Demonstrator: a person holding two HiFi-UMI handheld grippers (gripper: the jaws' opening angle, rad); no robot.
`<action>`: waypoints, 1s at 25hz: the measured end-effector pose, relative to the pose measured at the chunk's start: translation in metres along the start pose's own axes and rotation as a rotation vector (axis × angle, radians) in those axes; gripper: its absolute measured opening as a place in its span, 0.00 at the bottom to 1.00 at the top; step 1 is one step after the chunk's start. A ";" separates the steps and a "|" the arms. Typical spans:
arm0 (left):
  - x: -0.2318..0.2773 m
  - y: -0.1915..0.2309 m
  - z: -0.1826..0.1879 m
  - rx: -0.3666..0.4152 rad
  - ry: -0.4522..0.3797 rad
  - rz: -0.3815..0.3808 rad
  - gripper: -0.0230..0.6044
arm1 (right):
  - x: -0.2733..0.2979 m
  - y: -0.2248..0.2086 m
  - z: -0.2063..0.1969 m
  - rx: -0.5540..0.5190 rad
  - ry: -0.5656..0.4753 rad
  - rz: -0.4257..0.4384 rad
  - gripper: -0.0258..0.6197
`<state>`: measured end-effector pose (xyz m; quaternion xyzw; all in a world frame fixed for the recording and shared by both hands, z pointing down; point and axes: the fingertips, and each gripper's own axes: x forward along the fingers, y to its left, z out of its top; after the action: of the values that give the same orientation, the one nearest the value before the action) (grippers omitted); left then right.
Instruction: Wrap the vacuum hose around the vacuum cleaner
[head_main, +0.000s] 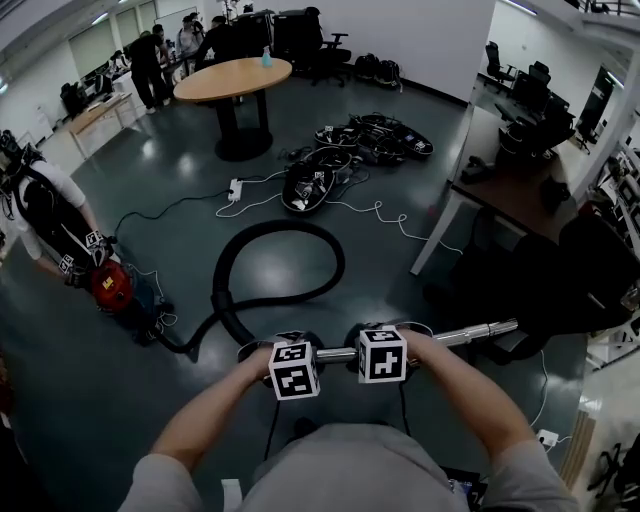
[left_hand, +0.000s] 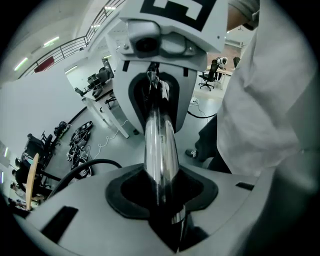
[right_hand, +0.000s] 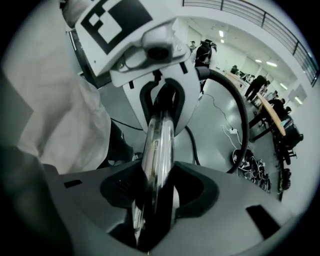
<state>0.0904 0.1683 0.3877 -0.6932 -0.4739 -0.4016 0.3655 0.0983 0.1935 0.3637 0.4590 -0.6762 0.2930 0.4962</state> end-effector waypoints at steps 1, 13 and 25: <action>-0.001 -0.001 -0.007 -0.004 0.008 -0.002 0.28 | -0.002 -0.003 0.004 0.016 -0.011 -0.011 0.31; -0.020 -0.006 -0.095 -0.208 0.062 0.079 0.28 | -0.107 -0.036 0.076 0.386 -0.531 -0.277 0.36; -0.049 0.027 -0.138 -0.562 -0.017 0.250 0.28 | -0.058 -0.079 0.092 0.670 -0.723 -0.157 0.36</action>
<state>0.0760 0.0201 0.3963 -0.8233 -0.2583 -0.4633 0.2020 0.1379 0.1020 0.2733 0.7150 -0.6370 0.2779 0.0757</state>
